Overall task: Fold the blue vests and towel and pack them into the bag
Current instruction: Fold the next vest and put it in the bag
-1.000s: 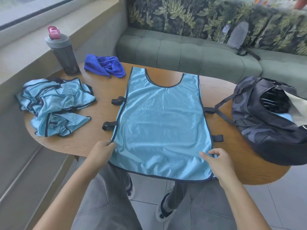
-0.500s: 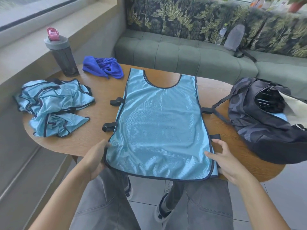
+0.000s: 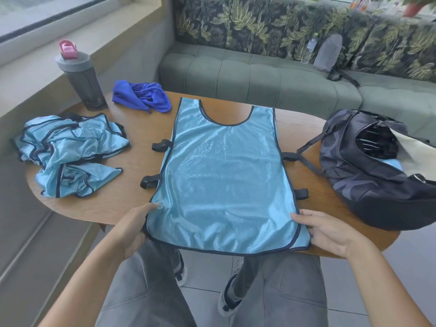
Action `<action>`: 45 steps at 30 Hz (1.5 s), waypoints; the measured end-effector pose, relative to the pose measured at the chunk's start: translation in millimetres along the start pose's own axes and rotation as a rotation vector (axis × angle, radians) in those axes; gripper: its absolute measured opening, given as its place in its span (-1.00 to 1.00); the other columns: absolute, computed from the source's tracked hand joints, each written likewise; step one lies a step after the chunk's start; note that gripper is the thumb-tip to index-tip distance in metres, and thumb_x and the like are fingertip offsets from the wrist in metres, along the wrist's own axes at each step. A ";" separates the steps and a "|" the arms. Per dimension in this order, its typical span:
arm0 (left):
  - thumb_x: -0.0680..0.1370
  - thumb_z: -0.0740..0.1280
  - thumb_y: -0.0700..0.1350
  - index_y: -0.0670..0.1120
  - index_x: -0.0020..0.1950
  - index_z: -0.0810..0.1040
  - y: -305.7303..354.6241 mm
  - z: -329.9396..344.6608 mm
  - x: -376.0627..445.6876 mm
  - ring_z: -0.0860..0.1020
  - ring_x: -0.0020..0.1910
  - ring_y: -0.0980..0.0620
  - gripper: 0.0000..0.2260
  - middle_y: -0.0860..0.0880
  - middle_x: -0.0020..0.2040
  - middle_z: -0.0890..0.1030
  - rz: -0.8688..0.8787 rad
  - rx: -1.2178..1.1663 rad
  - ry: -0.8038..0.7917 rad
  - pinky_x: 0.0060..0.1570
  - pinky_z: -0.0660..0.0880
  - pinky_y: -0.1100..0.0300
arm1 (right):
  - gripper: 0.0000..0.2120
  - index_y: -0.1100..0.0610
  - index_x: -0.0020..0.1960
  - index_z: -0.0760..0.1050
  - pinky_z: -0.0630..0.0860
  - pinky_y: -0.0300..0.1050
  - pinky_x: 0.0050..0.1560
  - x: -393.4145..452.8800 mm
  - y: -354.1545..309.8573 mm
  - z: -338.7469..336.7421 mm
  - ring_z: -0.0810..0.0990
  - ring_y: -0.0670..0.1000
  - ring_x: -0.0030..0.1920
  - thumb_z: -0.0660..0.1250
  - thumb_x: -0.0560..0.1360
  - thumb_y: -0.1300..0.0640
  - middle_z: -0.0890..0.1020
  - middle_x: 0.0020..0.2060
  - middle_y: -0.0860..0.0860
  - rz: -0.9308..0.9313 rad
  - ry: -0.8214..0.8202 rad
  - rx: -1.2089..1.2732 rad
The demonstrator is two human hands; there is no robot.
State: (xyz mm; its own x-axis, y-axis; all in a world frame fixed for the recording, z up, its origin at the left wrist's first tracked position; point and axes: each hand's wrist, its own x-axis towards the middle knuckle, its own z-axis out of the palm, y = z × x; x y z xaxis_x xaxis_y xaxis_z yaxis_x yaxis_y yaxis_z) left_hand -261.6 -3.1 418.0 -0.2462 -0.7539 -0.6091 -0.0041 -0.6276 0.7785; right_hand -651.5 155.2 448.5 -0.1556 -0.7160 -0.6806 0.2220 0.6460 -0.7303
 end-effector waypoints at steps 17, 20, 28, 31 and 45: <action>0.66 0.34 -0.10 -0.21 0.11 0.66 -5.9 -4.9 -0.8 0.70 0.05 -0.13 -0.80 -0.11 -0.03 0.75 0.076 0.300 0.054 0.26 0.56 -0.14 | -0.66 0.28 0.17 0.63 0.65 0.05 0.08 -6.9 20.2 -4.6 0.74 0.11 -0.01 0.40 0.57 0.01 0.74 0.00 0.13 -0.047 0.311 0.011; 0.66 0.33 -0.10 -0.19 0.10 0.66 -2.0 -4.9 -4.3 0.72 0.00 -0.08 -0.81 -0.09 -0.02 0.75 0.111 0.271 0.021 0.17 0.62 -0.08 | -0.68 0.30 0.22 0.60 0.65 -0.02 0.12 -18.0 12.8 -6.8 0.70 0.11 0.14 0.33 0.62 0.08 0.71 0.11 0.14 -0.126 0.193 0.101; 0.63 0.39 -0.09 -0.15 -0.05 0.67 -23.3 -15.8 -2.4 0.67 -0.19 -0.09 -0.85 -0.16 -0.15 0.67 0.282 0.523 0.315 -0.43 0.63 0.11 | -0.84 0.32 0.02 0.53 0.64 0.02 -0.13 -2.3 53.5 -12.6 0.67 0.13 -0.18 0.44 0.55 0.24 0.70 -0.03 0.30 -0.075 0.471 -0.165; 0.60 0.41 -0.03 -0.07 -0.06 0.61 -24.9 -14.5 -5.2 0.61 -0.35 -0.04 -0.87 -0.10 -0.27 0.66 0.354 0.643 0.377 -0.50 0.51 0.14 | -0.81 0.19 -0.04 0.50 0.62 0.10 -0.12 2.5 63.4 -11.3 0.64 0.15 -0.17 0.50 0.51 0.14 0.68 -0.04 0.21 -0.094 0.614 -0.339; 0.43 0.61 -0.04 -0.01 0.09 0.41 -48.8 -31.2 -11.0 0.69 -0.18 -0.07 -0.58 -0.04 -0.11 0.70 0.234 0.553 0.357 -0.14 0.62 -0.07 | -0.44 0.06 0.59 0.21 0.14 -0.08 0.51 67.9 -15.9 47.2 0.18 -0.02 0.56 0.14 0.68 -0.15 0.27 0.55 -0.05 -0.580 0.417 -1.011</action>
State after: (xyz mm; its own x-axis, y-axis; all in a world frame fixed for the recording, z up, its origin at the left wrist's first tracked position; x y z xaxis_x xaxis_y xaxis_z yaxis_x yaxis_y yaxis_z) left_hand -228.4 29.8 381.9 0.0323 -0.9345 -0.3545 -0.5061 -0.3212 0.8005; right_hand -620.2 83.8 416.7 -0.3188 -0.9450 -0.0730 -0.7960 0.3088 -0.5207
